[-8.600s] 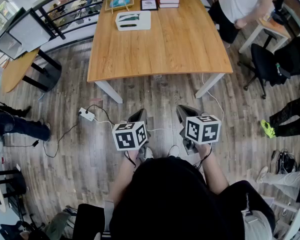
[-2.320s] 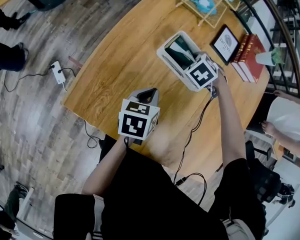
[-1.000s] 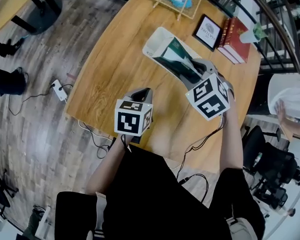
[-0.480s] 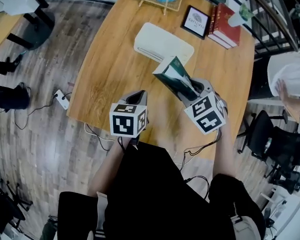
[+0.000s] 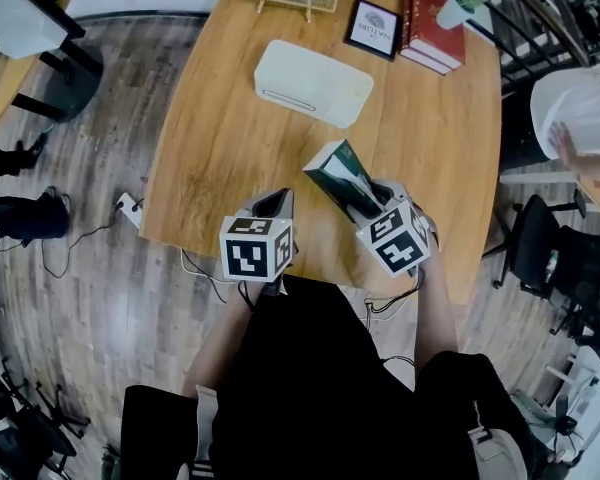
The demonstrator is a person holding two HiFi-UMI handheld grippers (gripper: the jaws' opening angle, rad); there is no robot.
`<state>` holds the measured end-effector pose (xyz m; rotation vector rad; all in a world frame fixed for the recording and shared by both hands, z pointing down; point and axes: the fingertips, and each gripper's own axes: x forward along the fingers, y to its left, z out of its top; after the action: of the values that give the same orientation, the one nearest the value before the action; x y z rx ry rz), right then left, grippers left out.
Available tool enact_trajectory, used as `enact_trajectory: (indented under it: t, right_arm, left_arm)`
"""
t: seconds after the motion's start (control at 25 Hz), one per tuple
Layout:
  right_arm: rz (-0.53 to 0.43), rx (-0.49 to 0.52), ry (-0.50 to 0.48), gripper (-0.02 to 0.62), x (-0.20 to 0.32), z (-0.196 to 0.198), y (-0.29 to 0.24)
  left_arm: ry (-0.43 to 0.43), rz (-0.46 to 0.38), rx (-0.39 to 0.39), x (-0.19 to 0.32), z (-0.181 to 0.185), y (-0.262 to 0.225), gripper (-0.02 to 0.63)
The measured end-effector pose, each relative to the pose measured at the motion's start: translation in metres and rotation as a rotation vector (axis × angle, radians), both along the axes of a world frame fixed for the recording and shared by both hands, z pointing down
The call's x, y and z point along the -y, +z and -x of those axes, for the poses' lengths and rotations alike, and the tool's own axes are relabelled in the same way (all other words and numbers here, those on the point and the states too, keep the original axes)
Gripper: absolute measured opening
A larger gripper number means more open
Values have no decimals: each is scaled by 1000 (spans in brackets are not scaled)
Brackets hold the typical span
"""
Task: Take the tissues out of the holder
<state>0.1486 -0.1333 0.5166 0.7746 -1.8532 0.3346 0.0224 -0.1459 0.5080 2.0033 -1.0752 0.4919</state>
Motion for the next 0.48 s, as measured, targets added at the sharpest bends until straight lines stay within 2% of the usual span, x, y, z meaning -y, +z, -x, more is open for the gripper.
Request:
enact_trajectory:
  t: [0.48]
  right_arm:
    - [42, -11, 34, 218, -22, 2, 38]
  left_arm:
    - [19, -1, 23, -16, -3, 1, 11]
